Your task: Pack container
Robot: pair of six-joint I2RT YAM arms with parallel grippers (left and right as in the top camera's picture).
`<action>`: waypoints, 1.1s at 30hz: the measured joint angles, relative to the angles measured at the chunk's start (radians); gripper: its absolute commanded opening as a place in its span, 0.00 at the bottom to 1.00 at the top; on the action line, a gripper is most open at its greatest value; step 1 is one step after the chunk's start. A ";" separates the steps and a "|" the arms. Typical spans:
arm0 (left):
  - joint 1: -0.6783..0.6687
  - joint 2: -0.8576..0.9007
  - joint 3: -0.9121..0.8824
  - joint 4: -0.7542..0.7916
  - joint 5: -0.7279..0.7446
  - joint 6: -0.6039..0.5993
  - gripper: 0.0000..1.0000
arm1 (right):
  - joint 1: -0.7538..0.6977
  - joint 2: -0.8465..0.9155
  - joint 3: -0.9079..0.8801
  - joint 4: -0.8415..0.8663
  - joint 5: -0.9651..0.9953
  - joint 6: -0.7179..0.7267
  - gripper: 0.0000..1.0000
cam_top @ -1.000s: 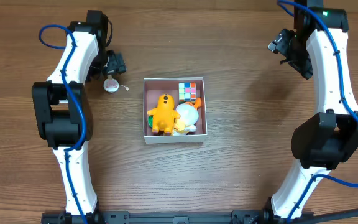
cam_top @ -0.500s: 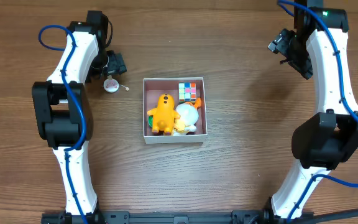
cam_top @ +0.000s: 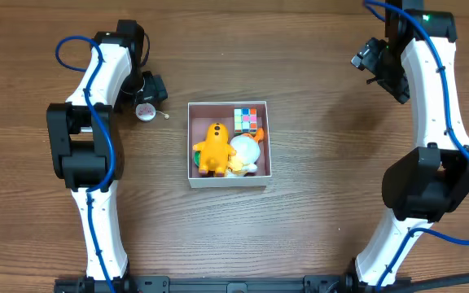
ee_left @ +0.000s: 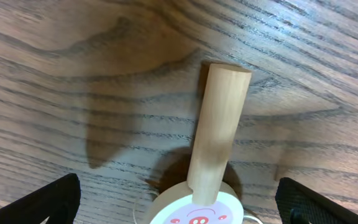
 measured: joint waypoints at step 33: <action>0.000 0.000 0.000 0.053 0.019 0.062 0.53 | 0.000 0.000 0.000 0.000 0.000 0.000 1.00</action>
